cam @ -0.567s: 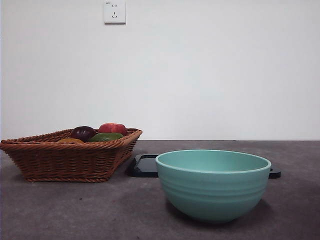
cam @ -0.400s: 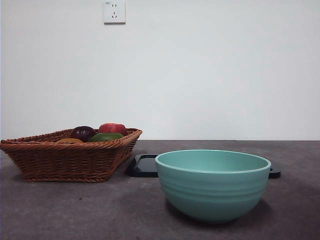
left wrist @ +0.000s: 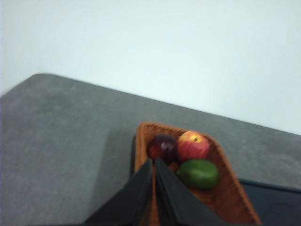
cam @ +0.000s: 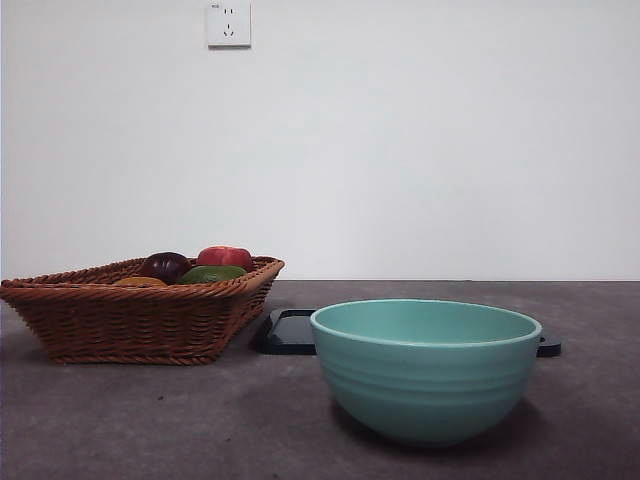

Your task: Pick up the wifruite, put it on the bowl, pick up the plate, put it on desk

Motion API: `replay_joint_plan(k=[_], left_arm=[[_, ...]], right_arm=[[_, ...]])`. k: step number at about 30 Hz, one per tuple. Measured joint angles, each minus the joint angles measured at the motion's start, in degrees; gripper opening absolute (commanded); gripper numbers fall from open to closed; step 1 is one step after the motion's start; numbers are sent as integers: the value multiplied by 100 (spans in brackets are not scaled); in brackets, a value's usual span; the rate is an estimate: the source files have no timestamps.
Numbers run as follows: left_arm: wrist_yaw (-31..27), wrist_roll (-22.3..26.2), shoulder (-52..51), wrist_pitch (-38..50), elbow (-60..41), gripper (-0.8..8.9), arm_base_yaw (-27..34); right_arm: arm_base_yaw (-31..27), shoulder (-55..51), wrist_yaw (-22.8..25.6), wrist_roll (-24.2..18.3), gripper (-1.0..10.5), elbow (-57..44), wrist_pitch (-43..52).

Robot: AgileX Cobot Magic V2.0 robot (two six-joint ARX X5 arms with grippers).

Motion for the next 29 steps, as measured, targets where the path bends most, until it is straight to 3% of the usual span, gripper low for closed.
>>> replay_joint_plan(k=[8,18,25,29], left_arm=[[706,24,1287,-713,1556,9,-162],[1613,376,2441,-1751,2914,9,-264],[1886,498,2973,-2369,3320,9,-389],[2559,531,3246,-2450,3320,9,-573]], right_arm=[[0,894,-678,118,10,1314,-828],[74,2173,-2479,-210,10,2409,-2079],[754,2658,-2697,-503,10,2645,-2271],[1075,2741,-2712,-785,11,2662,-2282]])
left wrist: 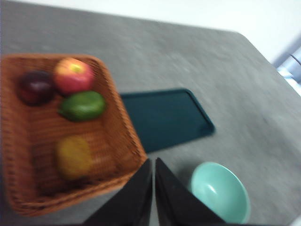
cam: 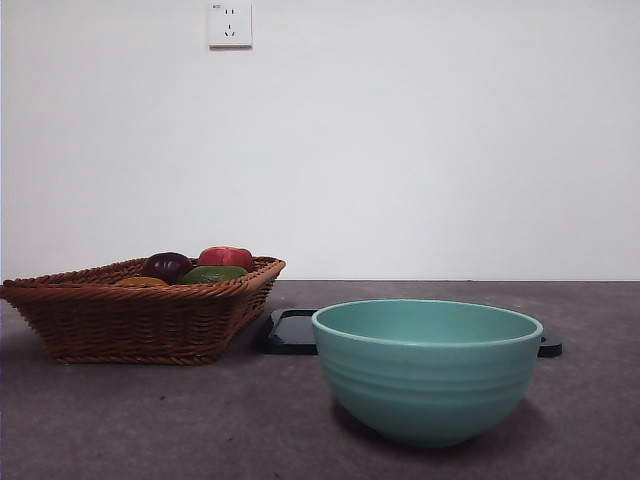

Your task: Pick up the wifruite, put it on the bowl, pick up the plate, put it on desk

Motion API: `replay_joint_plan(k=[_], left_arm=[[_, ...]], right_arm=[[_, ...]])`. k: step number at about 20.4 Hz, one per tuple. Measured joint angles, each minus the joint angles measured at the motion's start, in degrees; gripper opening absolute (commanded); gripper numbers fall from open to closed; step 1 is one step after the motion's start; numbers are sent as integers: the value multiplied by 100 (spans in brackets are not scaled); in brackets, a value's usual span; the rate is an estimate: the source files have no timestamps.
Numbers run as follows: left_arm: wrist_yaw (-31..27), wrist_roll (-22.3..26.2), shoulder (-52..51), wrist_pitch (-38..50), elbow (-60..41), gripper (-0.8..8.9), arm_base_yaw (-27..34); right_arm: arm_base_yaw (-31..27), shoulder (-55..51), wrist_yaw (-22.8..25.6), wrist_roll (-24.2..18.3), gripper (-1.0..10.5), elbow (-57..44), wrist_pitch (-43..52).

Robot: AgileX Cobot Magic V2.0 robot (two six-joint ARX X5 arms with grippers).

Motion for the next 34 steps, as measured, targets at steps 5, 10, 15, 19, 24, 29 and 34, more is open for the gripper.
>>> replay_joint_plan(k=[5,10,15,19,24,29,34], left_arm=[[116,42,103,-76,0,14,-149],[118,50,103,-334,0,465,-149],[122,61,103,-341,0,587,-151],[111,57,131,-448,20,573,-151],[-492,146,1027,-1622,695,555,-179],[-1311,374,2586,-2352,1829,555,-424],[-2046,455,4245,-2553,2802,555,-789]], right_arm=[[85,7,2,-302,11,0,0],[85,7,2,-339,328,0,0],[85,7,9,-339,632,0,-4],[85,7,-72,-319,632,0,-74],[85,-7,-302,-243,632,55,-109],[85,-195,-302,-238,632,74,-546],[85,-474,-299,-240,632,74,-758]])
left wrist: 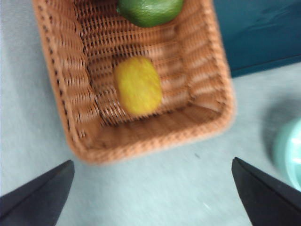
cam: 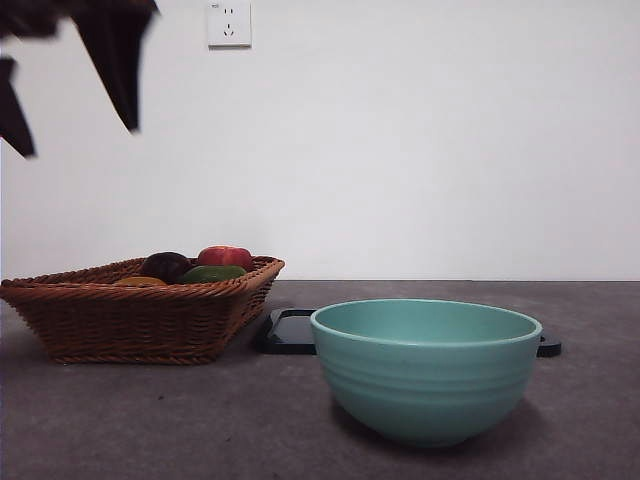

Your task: Pick up the wifruite, put it on the bowl, pick up the plate, put it on desk

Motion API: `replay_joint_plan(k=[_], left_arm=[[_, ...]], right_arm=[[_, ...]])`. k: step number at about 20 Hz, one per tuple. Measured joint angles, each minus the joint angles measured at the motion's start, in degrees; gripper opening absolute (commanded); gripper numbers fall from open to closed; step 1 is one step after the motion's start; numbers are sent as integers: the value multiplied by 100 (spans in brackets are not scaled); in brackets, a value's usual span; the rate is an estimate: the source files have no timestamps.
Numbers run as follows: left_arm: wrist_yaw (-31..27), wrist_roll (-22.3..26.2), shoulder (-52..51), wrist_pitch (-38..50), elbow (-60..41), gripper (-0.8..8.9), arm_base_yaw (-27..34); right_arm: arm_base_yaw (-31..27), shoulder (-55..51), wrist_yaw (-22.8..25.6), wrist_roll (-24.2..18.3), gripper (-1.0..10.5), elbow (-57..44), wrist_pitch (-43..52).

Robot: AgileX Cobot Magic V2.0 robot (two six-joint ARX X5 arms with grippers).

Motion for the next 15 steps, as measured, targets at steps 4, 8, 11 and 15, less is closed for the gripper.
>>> replay_joint_plan(k=[4,8,11,15], left_arm=[[-428,72,1056,160,389,555,-225],[-483,74,1762,487,426,555,-352],[-702,74,2076,767,428,555,-396],[-833,74,2345,922,433,553,-393]], right_arm=[[0,-179,0,2,632,48,-284],[0,-251,-2,2,632,162,-310],[0,-251,-2,2,632,170,-313],[0,-251,0,2,632,173,-313]])
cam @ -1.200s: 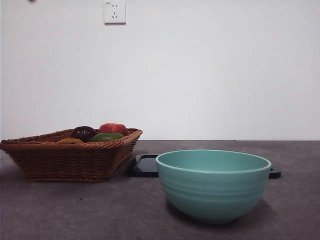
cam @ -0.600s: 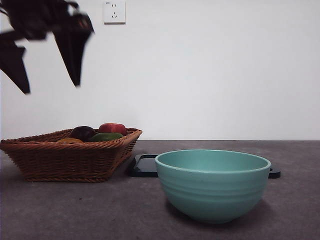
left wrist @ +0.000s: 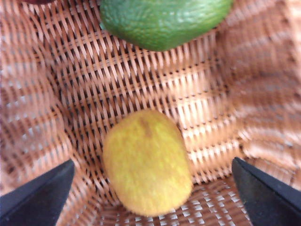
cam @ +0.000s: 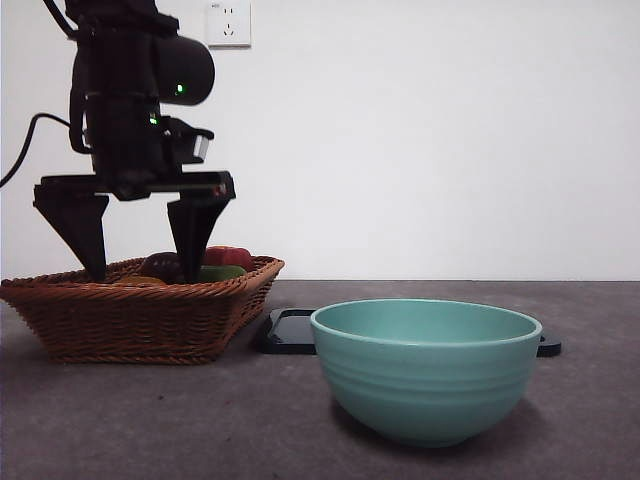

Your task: Pick up the wifruite, put it on the bowl, pick up the plate, put it on desk

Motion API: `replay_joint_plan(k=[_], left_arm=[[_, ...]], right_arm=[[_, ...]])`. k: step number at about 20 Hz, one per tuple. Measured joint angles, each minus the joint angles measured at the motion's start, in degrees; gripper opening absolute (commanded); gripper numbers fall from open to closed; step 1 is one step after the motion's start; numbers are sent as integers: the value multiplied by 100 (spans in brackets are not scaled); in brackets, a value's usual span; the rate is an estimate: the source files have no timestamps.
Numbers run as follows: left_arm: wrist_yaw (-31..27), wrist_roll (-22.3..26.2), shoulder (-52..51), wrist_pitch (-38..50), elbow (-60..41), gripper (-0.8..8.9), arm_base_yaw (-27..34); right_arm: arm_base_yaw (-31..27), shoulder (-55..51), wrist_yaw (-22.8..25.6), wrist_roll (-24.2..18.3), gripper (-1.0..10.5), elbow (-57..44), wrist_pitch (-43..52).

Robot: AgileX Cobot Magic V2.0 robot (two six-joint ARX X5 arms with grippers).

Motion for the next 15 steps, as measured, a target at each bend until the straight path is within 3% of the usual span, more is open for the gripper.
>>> replay_joint_plan(k=[4,7,11,15], left_arm=[[0,0,177,66,0,455,0],[0,0,295,55,0,453,0],[0,0,409,31,7,252,11],[0,0,409,-188,199,236,39]], right_arm=[[0,0,0,0,632,0,0],[0,0,0,0,632,0,0],[0,0,-2,0,632,2,0],[0,0,-2,0,632,15,0]])
